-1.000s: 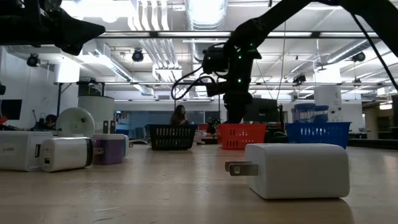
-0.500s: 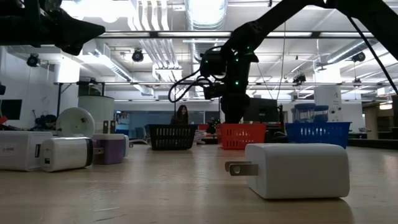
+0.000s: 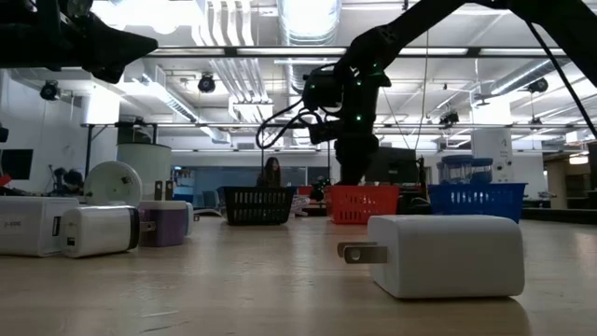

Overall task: Pick & Place Office items
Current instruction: Put the blue charger adapter into the black bin

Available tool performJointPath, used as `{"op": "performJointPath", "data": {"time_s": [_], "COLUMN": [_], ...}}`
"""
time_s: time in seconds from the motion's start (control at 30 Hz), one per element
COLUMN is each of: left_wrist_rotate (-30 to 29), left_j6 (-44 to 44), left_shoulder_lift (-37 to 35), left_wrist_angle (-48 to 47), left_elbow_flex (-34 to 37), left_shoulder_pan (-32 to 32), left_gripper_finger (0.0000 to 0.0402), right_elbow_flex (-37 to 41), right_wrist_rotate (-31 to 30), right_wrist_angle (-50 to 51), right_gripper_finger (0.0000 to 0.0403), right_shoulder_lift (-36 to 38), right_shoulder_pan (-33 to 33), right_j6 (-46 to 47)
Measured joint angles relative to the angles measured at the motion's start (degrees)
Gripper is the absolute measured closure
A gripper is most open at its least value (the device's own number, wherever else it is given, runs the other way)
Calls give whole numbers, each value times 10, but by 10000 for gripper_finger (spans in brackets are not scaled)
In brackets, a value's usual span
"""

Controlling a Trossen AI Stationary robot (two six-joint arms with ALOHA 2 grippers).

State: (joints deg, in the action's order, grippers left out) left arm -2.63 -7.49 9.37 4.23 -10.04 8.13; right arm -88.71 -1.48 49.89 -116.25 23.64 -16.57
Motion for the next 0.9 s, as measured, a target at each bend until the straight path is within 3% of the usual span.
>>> {"op": "performJointPath", "data": {"time_s": [0.2, 0.4, 0.7, 0.9], "left_wrist_rotate": [0, 0, 0, 0], "left_j6": [0, 1, 15, 15], "left_shoulder_lift": [0, 0, 1, 1], "left_wrist_angle": [0, -2, -4, -4], "left_elbow_flex": [0, 0, 0, 0], "left_shoulder_pan": [0, 0, 0, 0], "left_gripper_finger": [390, 390, 390, 390], "right_elbow_flex": [0, 27, 186, 312], "right_wrist_rotate": [-2, 28, 88, 114], "right_wrist_angle": [18, -68, -291, -356], "right_gripper_finger": [69, 106, 221, 310], "right_shoulder_lift": [45, 174, 442, 603], "right_shoulder_pan": [0, -14, -40, -40], "right_j6": [-4, -16, -3, 42]}}
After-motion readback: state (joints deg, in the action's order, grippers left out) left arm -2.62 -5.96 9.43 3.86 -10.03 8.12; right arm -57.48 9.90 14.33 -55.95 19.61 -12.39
